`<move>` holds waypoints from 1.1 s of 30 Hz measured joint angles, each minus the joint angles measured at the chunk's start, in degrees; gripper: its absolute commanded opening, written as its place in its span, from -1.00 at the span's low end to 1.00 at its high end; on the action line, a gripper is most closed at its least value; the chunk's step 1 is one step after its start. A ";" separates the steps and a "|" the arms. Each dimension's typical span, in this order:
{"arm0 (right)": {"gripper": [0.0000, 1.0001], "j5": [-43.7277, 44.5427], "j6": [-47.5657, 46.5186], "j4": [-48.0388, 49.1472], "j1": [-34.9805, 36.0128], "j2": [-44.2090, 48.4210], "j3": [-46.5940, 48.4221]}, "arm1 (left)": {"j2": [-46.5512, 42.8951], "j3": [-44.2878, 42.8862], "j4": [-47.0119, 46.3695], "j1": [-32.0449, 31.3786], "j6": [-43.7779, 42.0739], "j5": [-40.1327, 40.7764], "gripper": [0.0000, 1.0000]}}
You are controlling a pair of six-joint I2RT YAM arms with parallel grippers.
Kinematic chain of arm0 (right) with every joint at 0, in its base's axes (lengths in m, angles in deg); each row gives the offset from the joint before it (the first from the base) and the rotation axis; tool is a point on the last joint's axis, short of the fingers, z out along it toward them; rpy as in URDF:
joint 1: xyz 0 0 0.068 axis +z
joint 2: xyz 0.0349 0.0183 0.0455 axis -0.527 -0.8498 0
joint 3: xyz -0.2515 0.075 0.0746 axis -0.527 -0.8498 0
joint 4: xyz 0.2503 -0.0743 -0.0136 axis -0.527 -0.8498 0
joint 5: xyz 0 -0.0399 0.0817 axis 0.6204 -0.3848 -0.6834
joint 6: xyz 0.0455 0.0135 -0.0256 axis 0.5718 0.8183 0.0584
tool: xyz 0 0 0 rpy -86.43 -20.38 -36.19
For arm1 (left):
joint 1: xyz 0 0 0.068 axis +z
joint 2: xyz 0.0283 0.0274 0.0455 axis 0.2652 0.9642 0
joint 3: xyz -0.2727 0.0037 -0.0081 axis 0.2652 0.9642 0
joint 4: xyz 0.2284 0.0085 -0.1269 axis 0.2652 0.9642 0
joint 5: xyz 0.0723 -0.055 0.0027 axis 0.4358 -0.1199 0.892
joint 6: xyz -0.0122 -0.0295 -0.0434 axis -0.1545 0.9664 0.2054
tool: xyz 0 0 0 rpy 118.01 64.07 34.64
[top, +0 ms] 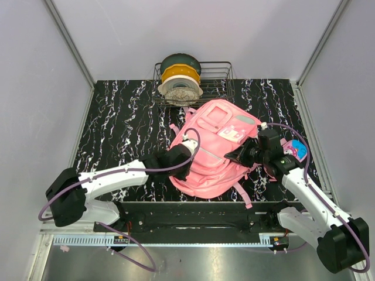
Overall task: Pack the student bag
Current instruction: Unzip the student bag at the center of the board.
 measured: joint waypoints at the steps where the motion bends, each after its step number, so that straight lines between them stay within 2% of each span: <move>1: -1.00 0.02 -0.02 -0.02 0.00 0.00 0.00 | -0.24 0.00 1.14 0.44 -0.48 1.53 -1.00; 10: -1.00 -0.17 -0.04 -0.13 0.00 2.03 0.00 | -0.92 -2.54 7.78 10.27 -3.80 9.14 -1.00; 16: -1.00 -1.16 -0.04 -0.13 0.00 3.50 0.00 | 0.79 -6.16 8.90 13.55 -5.40 12.13 -1.00; 18: -1.00 -1.27 -0.04 -0.13 0.00 4.07 0.00 | 2.45 -7.76 9.16 14.53 -5.42 13.11 -0.79; 20: -1.00 -1.62 -0.04 -0.11 0.00 4.61 0.00 | 4.09 -9.25 9.38 15.12 -5.27 13.94 -0.44; 22: -1.00 -1.97 -0.02 -0.09 -0.02 4.92 0.00 | 5.27 -10.12 9.38 15.47 -5.35 14.69 -0.29; 24: -1.00 -2.58 0.04 -0.04 -0.11 4.94 0.00 | 5.55 -10.25 9.51 15.85 -5.20 14.97 0.13; 29: -1.00 -4.20 -0.31 0.31 -0.15 2.60 0.44 | 1.11 -8.90 8.87 16.28 -4.37 14.71 0.87; 31: -1.00 -4.98 -0.57 0.37 -0.17 0.61 1.25 | -4.74 -7.23 8.70 16.26 -4.35 13.70 0.98; 33: -1.00 -6.51 -1.01 0.20 -0.20 -2.25 3.06 | -11.85 -5.99 8.28 16.22 -4.46 12.17 0.98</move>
